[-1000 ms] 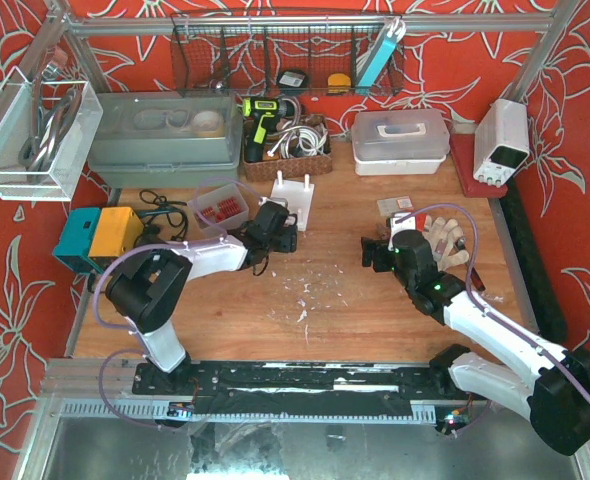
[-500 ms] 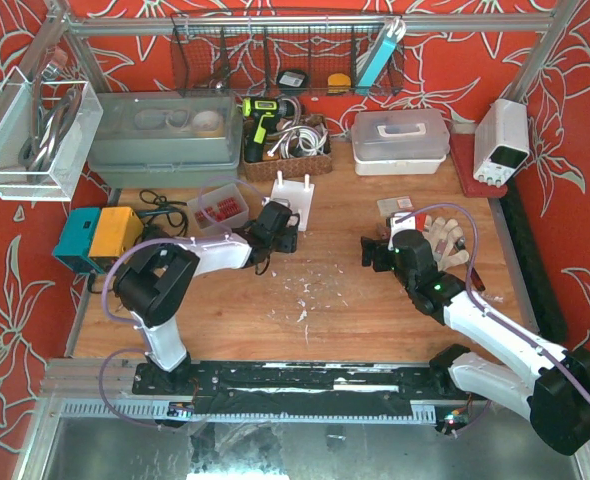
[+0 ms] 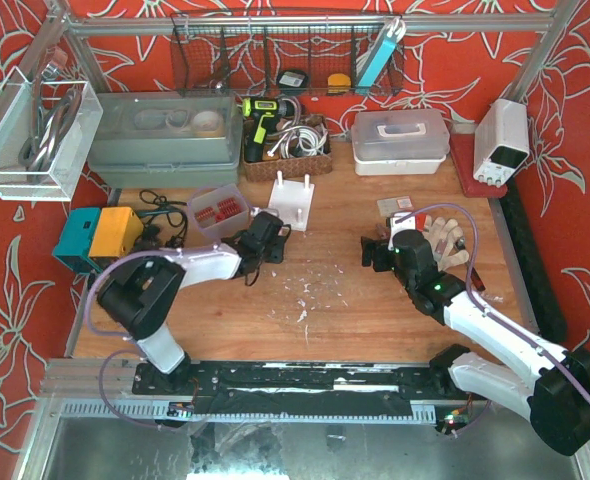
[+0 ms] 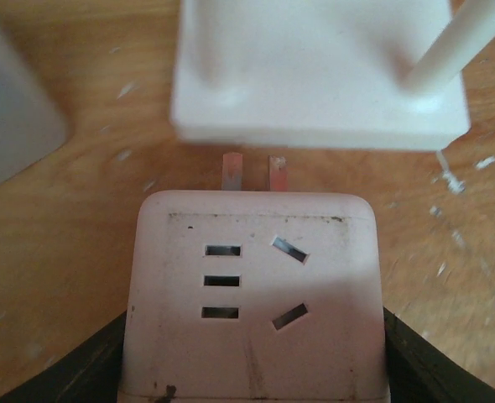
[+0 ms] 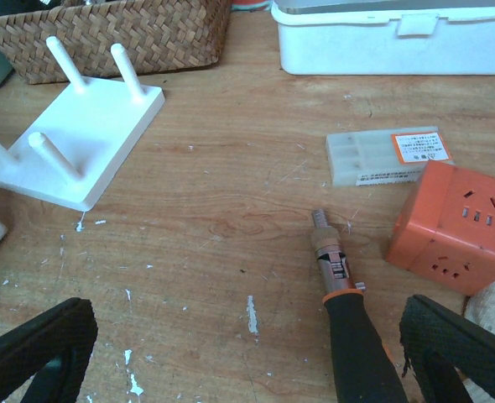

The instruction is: Install the large spring

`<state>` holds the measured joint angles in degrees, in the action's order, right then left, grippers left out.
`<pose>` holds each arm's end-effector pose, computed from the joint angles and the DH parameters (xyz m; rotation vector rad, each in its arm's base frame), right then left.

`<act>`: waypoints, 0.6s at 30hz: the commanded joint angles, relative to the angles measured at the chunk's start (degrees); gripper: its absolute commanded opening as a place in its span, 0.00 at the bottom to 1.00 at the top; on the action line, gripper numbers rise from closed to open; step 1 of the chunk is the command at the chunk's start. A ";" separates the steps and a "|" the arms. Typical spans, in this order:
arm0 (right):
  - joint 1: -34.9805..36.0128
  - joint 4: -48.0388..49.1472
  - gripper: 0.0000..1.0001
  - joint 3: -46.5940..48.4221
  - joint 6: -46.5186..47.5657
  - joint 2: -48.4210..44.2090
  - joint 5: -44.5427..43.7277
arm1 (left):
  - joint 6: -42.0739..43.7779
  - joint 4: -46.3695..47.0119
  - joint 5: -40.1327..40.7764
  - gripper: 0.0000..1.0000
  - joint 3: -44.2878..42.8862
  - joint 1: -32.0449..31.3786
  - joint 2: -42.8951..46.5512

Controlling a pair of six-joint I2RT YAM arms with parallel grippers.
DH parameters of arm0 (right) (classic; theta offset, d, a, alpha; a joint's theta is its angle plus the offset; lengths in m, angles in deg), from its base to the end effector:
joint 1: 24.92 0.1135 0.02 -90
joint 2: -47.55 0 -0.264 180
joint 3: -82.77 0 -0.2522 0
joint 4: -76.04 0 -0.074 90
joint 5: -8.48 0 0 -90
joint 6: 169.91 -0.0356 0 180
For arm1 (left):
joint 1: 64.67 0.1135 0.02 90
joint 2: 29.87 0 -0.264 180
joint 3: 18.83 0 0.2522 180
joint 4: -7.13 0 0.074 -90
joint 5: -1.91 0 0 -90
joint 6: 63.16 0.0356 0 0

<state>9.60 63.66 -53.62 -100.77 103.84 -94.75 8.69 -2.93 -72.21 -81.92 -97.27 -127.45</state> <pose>0.1842 0.1168 0.2317 -0.0918 2.0149 0.3882 0.2915 -0.1749 0.1564 0.1567 2.3093 -0.1235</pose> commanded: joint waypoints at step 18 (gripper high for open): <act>0.45 0.55 0.99 -0.59 -0.14 -0.80 -0.02 | -43.84 -22.15 18.74 0.19 23.23 18.76 35.12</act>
<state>9.65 63.77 -53.62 -100.77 103.67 -94.71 -22.18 -16.85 -59.86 -58.53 -82.56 -93.51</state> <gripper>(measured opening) 0.988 0.606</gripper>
